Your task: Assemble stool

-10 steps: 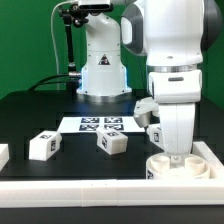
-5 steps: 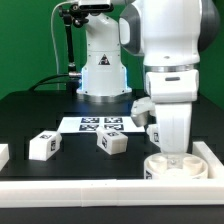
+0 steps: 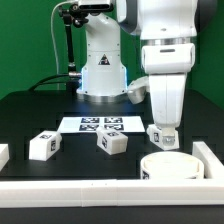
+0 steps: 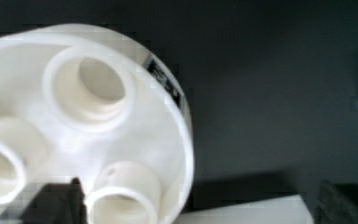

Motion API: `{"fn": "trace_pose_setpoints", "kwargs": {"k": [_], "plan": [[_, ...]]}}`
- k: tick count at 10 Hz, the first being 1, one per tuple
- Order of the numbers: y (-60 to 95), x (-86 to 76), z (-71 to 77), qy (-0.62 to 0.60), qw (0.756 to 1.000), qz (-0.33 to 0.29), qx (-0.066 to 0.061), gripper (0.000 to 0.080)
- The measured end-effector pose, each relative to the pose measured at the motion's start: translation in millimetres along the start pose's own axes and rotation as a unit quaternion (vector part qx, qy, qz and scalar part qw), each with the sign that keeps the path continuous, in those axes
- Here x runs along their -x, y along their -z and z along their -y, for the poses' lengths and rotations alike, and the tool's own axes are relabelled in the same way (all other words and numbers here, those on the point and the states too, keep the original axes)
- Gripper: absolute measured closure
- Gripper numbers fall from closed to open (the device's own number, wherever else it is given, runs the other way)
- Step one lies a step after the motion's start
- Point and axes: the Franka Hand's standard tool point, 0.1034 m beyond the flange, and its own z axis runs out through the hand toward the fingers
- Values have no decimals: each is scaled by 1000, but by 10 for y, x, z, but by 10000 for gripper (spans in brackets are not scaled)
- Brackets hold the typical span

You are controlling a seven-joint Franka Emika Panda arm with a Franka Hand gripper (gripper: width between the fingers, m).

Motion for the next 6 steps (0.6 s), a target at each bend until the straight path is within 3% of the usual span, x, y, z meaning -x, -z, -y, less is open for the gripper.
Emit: {"fn": "trace_pose_setpoints", "kwargs": {"k": [1, 3, 6], "plan": [[83, 29, 52, -44, 999, -4, 9, 150], [182, 61, 229, -111, 994, -2, 12, 150], [190, 65, 260, -124, 992, -1, 10, 150]]}}
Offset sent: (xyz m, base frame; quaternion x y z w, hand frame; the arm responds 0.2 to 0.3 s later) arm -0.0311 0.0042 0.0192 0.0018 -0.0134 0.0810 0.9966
